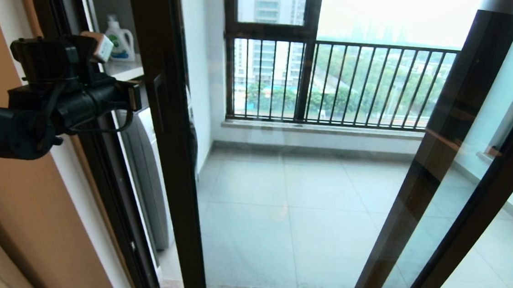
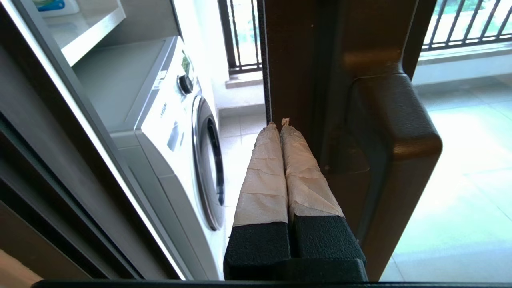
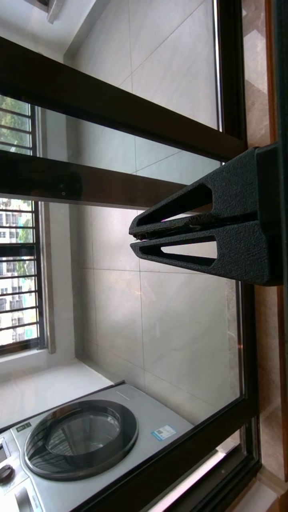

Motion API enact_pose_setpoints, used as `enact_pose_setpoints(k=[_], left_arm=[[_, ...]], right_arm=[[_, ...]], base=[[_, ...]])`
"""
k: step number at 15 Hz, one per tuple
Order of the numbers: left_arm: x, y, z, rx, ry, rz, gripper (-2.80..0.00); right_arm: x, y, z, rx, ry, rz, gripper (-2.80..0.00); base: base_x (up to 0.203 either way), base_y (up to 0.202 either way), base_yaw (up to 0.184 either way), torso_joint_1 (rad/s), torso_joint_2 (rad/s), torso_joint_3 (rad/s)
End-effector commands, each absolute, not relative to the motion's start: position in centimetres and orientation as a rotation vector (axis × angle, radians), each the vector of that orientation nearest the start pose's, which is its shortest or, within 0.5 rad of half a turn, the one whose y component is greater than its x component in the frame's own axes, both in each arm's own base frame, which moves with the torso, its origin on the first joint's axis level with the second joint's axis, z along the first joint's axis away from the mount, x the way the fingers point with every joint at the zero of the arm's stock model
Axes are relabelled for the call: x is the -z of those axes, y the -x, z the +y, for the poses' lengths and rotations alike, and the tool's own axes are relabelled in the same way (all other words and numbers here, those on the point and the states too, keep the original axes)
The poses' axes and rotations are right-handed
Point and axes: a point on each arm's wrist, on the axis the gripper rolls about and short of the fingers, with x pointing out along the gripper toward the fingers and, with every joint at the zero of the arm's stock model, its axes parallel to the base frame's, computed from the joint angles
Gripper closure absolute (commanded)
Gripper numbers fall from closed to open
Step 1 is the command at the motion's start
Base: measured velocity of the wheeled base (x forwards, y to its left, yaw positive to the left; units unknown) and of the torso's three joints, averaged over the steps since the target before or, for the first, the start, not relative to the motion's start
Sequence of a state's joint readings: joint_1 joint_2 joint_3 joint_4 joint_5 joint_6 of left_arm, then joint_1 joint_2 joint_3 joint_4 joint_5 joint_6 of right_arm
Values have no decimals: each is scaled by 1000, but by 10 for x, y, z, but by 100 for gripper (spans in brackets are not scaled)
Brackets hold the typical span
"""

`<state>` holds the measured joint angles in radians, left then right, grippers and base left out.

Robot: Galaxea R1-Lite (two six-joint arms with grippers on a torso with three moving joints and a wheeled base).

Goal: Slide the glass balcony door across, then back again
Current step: Open the slid door

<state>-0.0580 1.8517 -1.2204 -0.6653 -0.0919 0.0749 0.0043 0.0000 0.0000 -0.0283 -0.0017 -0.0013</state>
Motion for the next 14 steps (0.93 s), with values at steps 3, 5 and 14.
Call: enact_pose_setpoints(k=[3, 5, 14], left_arm=[[-248, -371, -44, 185, -76, -43, 0], [-246, -371, -55, 211, -74, -37, 0], [-241, -370, -88, 256, -73, -30, 0]], right_arm=[[-76, 22, 0, -2, 1, -21, 0], [-76, 22, 0, -3, 1, -21, 0], [-76, 22, 0, -3, 1, -21, 0]], base=[[0, 0, 0, 0, 0, 0], [0, 0, 0, 0, 0, 0], [0, 0, 0, 0, 0, 0]])
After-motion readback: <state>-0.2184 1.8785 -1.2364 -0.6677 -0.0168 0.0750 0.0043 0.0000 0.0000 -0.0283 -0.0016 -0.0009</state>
